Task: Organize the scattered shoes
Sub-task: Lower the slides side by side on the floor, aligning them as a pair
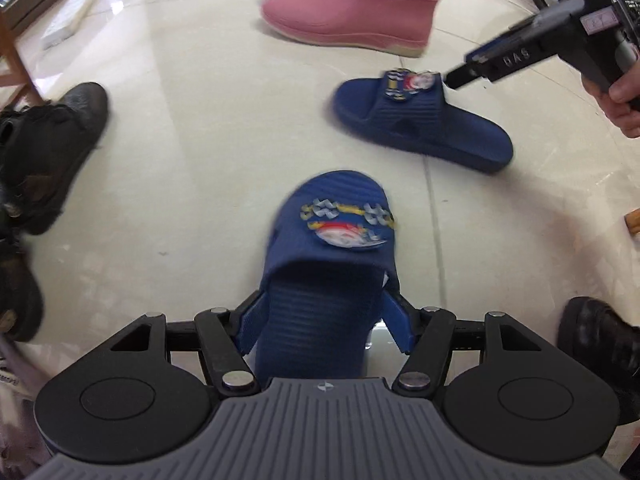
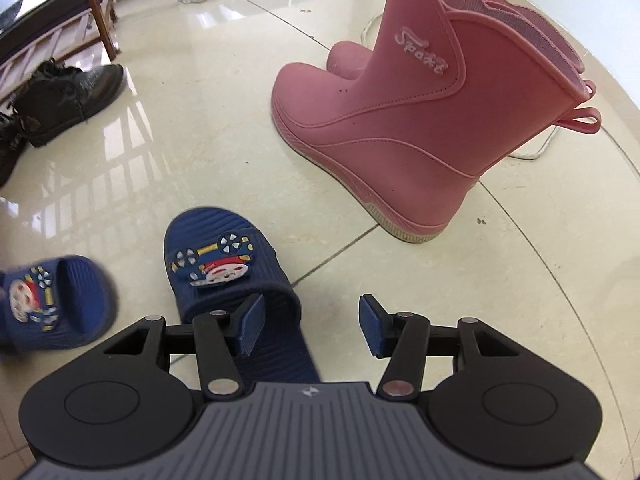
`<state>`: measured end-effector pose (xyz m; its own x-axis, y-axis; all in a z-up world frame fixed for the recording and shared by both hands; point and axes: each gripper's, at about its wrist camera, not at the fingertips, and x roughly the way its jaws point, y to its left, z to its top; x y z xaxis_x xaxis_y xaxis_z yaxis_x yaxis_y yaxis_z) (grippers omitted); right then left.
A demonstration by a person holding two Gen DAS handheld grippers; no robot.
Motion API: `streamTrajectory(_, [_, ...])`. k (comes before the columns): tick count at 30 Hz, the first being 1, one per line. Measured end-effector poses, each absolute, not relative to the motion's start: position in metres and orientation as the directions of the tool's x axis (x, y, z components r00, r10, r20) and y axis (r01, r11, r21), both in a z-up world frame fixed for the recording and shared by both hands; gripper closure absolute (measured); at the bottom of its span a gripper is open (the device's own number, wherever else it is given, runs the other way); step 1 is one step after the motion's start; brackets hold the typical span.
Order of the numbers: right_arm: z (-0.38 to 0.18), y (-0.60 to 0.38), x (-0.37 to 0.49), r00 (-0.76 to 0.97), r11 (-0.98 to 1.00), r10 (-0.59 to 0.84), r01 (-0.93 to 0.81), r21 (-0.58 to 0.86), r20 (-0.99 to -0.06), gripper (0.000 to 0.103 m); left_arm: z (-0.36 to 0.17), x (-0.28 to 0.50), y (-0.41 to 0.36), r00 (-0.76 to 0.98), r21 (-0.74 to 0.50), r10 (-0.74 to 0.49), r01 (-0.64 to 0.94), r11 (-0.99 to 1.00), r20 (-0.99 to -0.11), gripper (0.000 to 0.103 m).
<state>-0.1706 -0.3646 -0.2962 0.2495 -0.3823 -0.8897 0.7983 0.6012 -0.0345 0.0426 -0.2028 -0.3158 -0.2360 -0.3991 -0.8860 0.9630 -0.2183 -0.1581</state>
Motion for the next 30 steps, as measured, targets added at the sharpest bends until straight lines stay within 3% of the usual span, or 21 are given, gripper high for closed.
streamTrajectory(9, [-0.306, -0.340, -0.157, 0.326, 0.657, -0.282, 0.751, 0.066, -0.902, 0.045, -0.315, 0.037, -0.206, -0.158, -0.119, -0.434, 0.986, -0.115, -0.887, 0.039])
streamTrajectory(19, [-0.321, -0.334, -0.143, 0.358, 0.665, -0.233, 0.737, 0.121, -0.904, 0.074, -0.319, 0.053, -0.206, -0.088, -0.046, -0.451, 0.994, -0.102, -0.888, 0.039])
streamTrajectory(21, [-0.326, -0.333, -0.137, 0.357, 0.682, -0.230, 0.723, 0.111, -0.905, 0.079, -0.323, 0.053, -0.210, -0.068, -0.025, -0.451, 0.995, -0.101, -0.890, 0.044])
streamTrajectory(26, [-0.329, -0.333, -0.132, 0.355, 0.696, -0.229, 0.711, 0.103, -0.906, 0.090, -0.331, 0.053, -0.221, -0.051, -0.042, -0.450, 0.999, -0.030, -0.891, 0.087])
streamTrajectory(30, [-0.328, -0.326, -0.133, 0.357, 0.687, -0.198, 0.715, 0.131, -0.913, 0.092, -0.334, 0.068, -0.218, -0.058, -0.140, -0.449, 0.979, 0.152, -0.892, 0.090])
